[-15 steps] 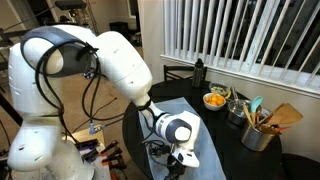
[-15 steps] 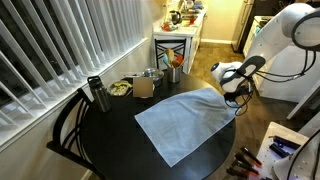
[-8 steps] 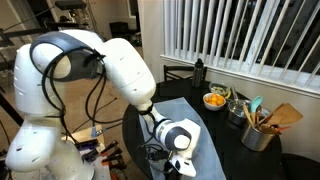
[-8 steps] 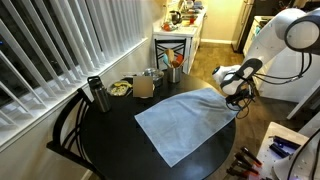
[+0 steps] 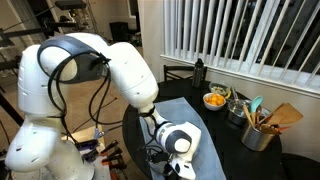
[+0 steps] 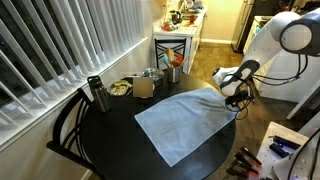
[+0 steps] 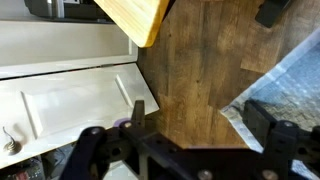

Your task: Unfold the towel

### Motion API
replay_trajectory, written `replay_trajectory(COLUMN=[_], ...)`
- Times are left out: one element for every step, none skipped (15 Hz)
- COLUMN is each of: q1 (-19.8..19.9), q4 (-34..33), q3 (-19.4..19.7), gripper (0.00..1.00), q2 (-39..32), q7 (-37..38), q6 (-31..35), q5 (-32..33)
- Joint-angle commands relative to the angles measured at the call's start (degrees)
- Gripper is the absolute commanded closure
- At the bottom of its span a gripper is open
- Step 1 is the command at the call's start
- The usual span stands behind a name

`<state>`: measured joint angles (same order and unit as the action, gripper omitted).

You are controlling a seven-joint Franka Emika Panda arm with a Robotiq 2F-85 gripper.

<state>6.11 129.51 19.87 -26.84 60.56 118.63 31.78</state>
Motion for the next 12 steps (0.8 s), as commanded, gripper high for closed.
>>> replay_trajectory(q1=[1.0,1.4,1.9,2.0,2.1,2.3,2.4,2.5,2.5,2.5,2.5,2.7], q4=[2.1,3.3,4.1,4.8,5.7,6.5,7.5,8.5,9.7,11.0,12.1,13.3], q3=[-0.1,-0.1,-0.2,-0.3,-0.3,-0.4,-0.5,-0.7,-0.8,-1.0,-1.2,-1.5], gripper=[0.00,0.00,0.00,0.00,0.00,0.00,0.00,0.00,0.00,0.00,0.00,0.00], q2=[3.9,6.0,7.6,9.2,11.0,12.7,14.5,16.4,18.3,20.3,22.1,23.9], q7=[-1.0,-1.3,-2.1,-2.8,-3.4,-4.2,-4.8,-5.8,-6.6,-7.4,-8.4,-9.4], q6=[3.0,5.6,8.0,9.6,11.3,12.7,14.5,16.1,17.8,19.6,21.4,23.4], q5=[-0.4,-0.8,-1.5,-1.9,-2.5,-3.2,-3.8,-4.5,-4.8,-5.1,-5.2,-6.0])
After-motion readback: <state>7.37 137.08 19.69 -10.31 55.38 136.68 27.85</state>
